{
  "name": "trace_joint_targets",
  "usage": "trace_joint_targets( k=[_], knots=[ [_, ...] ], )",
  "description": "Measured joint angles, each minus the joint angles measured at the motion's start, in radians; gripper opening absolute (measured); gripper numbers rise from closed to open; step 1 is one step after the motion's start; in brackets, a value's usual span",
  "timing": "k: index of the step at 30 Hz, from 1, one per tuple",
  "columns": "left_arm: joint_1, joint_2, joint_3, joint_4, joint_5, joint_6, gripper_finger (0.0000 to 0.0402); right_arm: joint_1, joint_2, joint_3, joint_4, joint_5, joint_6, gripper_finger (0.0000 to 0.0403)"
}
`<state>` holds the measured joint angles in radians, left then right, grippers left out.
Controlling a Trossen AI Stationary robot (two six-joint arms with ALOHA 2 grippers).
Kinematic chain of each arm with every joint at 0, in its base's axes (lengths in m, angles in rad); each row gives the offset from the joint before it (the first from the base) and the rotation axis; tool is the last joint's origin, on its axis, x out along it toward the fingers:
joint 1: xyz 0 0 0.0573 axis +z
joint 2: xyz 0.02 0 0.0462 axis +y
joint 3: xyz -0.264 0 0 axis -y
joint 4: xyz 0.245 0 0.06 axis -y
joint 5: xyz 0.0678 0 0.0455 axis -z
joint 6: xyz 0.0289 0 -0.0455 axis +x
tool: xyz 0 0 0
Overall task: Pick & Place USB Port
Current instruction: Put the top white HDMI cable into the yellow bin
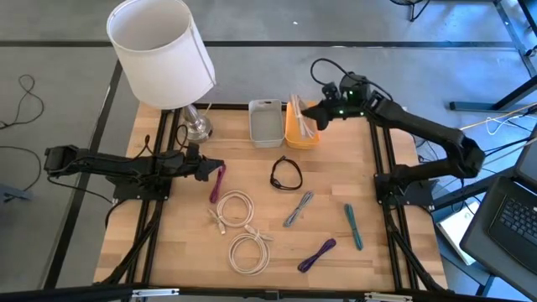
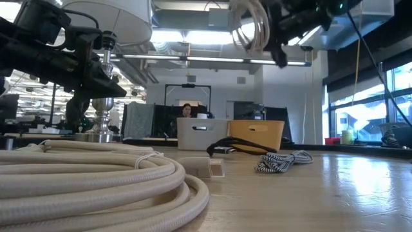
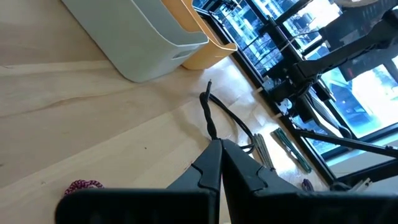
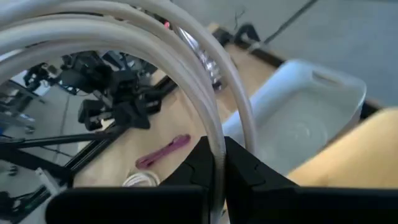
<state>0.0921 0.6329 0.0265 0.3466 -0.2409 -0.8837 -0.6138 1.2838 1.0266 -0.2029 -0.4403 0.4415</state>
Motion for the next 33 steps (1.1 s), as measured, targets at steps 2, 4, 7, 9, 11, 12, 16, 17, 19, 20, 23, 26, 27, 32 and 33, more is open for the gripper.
trace_joint_targets(
  k=[2,4,7,9,11,12,16,17,19,20,23,26,27,32,33],
  knots=[
    [0.0,0.0,0.0,-0.003,0.0,0.0,0.0004,-0.018,0.016,-0.039,0.041,-0.026,0.025,0.0015],
    [0.0,0.0,0.0,-0.01,0.0,0.004,0.0004,-0.038,0.029,-0.076,0.054,-0.025,0.029,0.0015],
    [0.0,0.0,0.0,-0.009,0.0,0.024,0.0004,-0.08,0.061,-0.137,0.046,0.006,0.029,0.0015],
    [0.0,0.0,0.0,-0.009,-0.001,0.032,0.0004,-0.114,0.084,-0.169,0.055,0.014,0.034,0.0015],
    [0.0,0.0,0.0,-0.009,0.0,0.034,0.0004,-0.137,0.111,-0.196,0.088,0.018,0.053,0.0015],
    [0.0,0.0,0.0,-0.009,-0.001,0.034,0.0004,-0.144,0.125,-0.204,0.095,0.018,0.053,0.0015],
    [0.0,0.0,0.0,-0.009,0.0,0.034,0.0004,-0.162,0.177,-0.211,0.142,0.039,0.045,0.0015],
    [0.0,0.0,0.0,-0.009,0.0,0.034,0.0004,-0.168,0.192,-0.206,0.148,0.055,0.037,0.0015],
    [0.0,0.0,0.0,-0.009,-0.001,0.034,0.0004,-0.176,0.227,-0.204,0.147,0.082,0.022,0.0015],
    [0.0,0.0,0.0,-0.009,0.0,0.034,0.0004,-0.18,0.245,-0.205,0.146,0.085,0.021,0.0015],
    [0.0,0.0,0.0,-0.009,0.0,0.034,0.0004,-0.191,0.293,-0.205,0.166,0.079,0.018,0.0015],
    [0.0,0.0,0.0,-0.008,0.0,0.034,0.0004,-0.196,0.328,-0.205,0.213,0.06,0.022,0.0015],
    [0.0,0.0,0.0,-0.008,0.0,0.034,0.0004,-0.196,0.335,-0.205,0.236,0.059,0.022,0.0015],
    [0.0,0.0,0.0,-0.008,0.0,0.033,0.0004,-0.201,0.372,-0.204,0.252,0.086,0.021,0.0015],
    [0.0,0.0,0.0,-0.008,0.0,0.033,0.0004,-0.202,0.377,-0.204,0.256,0.087,0.022,0.0015]
  ],
)
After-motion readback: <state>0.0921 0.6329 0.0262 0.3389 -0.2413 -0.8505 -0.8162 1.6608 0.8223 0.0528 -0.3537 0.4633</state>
